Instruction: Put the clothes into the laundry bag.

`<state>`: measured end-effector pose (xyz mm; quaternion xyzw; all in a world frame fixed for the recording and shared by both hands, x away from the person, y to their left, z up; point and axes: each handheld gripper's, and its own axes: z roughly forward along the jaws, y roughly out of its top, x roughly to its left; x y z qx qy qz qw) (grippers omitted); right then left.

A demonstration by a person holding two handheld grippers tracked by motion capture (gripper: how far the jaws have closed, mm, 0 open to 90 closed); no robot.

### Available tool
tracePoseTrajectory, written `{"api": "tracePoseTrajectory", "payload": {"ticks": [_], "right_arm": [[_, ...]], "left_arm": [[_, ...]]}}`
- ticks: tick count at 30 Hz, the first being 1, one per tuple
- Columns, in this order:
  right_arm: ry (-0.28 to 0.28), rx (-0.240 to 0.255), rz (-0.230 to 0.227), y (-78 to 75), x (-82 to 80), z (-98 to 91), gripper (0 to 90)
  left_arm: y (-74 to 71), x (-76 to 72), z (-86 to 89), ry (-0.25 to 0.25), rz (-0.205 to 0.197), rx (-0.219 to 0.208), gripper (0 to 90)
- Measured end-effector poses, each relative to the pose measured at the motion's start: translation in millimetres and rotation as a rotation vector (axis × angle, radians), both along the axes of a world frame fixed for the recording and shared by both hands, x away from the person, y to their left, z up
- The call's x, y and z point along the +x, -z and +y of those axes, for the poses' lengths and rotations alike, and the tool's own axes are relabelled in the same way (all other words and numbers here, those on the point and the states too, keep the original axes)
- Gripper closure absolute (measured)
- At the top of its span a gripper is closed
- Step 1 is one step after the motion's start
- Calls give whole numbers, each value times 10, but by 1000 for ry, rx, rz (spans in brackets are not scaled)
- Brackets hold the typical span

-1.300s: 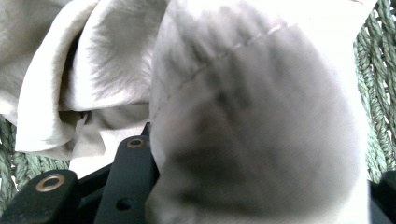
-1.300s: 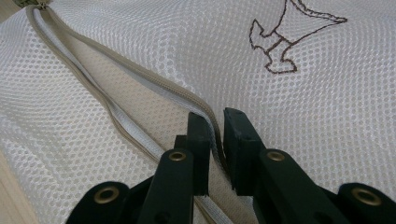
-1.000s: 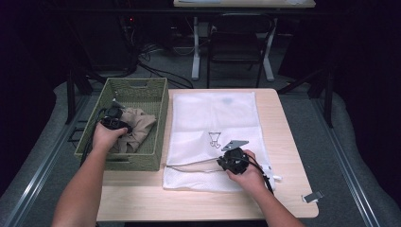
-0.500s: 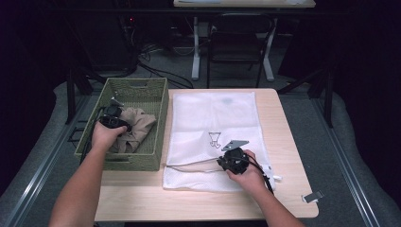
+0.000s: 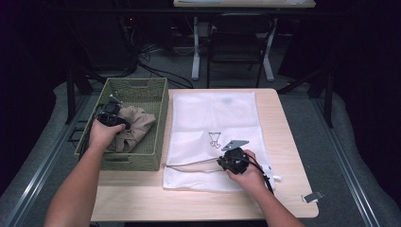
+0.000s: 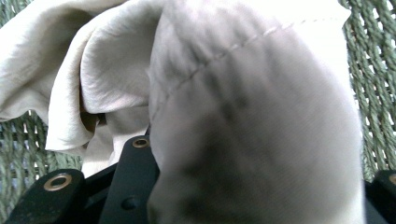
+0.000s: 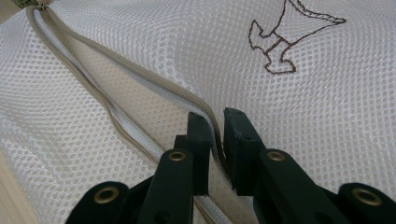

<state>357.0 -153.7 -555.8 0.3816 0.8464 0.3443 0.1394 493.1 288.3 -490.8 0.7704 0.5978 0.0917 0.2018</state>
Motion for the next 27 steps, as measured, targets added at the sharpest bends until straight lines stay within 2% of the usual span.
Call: {"api": "tracePoseTrajectory", "payload": {"ticks": [4, 11, 18, 27], "right_arm": [[-3, 0, -4, -3, 0, -3, 807], [-1, 0, -8, -3, -2, -4, 807], [-1, 0, -8, -5, -1, -5, 807], [-2, 2, -7, -8, -2, -7, 808]], "left_arm": [[-39, -9, 12, 5, 3, -9, 625], [-114, -19, 3, 0, -16, 13, 626], [-226, -42, 3, 3, -36, 4, 626], [-333, -60, 5, 5, -32, 2, 626]]}}
